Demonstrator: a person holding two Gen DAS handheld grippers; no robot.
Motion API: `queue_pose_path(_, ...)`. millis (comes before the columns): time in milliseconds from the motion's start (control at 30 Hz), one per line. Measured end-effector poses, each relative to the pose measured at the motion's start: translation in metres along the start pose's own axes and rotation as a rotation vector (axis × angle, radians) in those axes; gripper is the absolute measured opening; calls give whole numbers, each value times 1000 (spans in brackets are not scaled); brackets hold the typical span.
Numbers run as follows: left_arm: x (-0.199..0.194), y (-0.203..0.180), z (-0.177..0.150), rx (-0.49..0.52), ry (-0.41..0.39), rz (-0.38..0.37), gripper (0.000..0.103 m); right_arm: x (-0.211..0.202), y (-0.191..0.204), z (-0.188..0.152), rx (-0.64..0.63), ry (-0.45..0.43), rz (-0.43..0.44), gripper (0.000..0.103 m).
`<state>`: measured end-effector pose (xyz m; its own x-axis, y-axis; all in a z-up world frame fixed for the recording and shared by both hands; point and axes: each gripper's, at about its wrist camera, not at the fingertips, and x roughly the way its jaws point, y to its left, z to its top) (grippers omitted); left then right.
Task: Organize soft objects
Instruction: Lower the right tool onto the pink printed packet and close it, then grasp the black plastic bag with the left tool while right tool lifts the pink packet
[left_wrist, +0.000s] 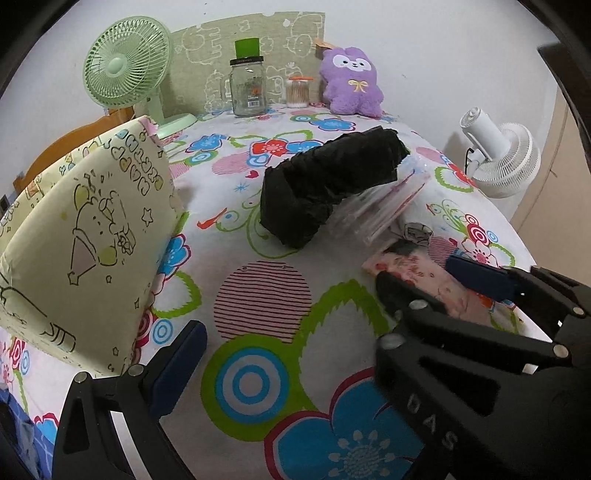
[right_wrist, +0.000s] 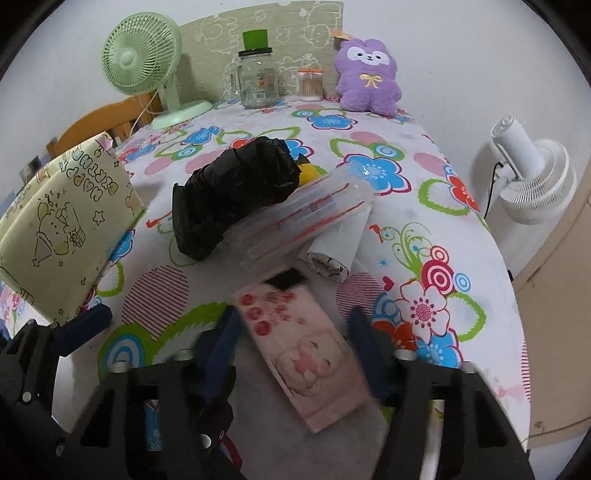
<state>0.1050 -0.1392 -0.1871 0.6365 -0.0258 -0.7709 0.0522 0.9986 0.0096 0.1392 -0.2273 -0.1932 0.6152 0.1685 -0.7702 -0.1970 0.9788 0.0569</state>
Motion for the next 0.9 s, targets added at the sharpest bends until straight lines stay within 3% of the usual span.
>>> queue_pose_path(133,1,-4,1,13,11,-6,100,-3,-3,-1,3,-2,4,42)
queue_pose_path(433,-7,-13,13,36,-27,-1,100,-22,-16,-2,51,-35,14,42)
queue_pose_path(900,-12,-27,48,36,-91,-3,97,-41,-38,26,86,-118,-6,42)
